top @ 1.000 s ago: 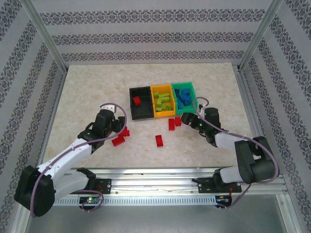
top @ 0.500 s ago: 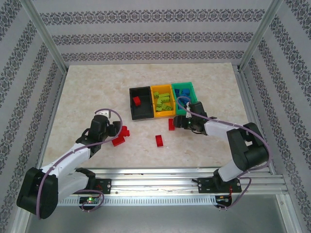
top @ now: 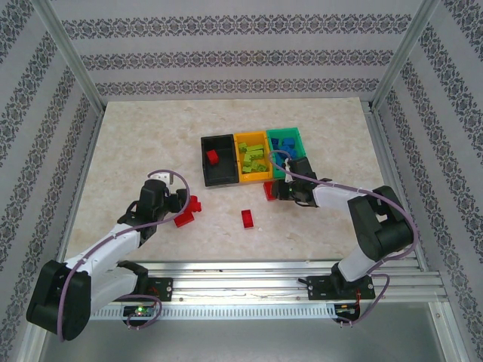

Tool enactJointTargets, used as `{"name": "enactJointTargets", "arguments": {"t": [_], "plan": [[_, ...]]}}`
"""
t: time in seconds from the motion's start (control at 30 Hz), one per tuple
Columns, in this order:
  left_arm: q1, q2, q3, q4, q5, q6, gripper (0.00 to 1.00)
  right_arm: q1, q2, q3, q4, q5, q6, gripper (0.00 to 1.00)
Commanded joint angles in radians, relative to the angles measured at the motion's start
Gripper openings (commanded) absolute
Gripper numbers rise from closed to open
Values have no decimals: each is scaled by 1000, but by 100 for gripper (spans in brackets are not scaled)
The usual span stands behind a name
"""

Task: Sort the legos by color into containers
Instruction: Pick up the legos from the center of the table, then place the legos into the container.

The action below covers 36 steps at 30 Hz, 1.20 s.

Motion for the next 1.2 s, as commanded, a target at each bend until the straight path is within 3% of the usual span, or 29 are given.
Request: {"name": "enactJointTargets", "arguments": {"t": [0.0,0.33,0.5,0.87,1.17], "plan": [[13,-21,-8,34,10,-7,67,17,-63,-4,-54,18,-20,22],[14,4,-19,68,19,-30,67,75,-328,-43,-188,91,-20,22],[17,-1,-24,71,16,-33,67,126,-368,12,-227,76,-3,22],[22,-15,-21,48,-8,-27,67,260,-82,297,-168,2,13,23],[27,-8,-20,50,-11,-28,67,290,174,566,-204,58,-15,24]]}}
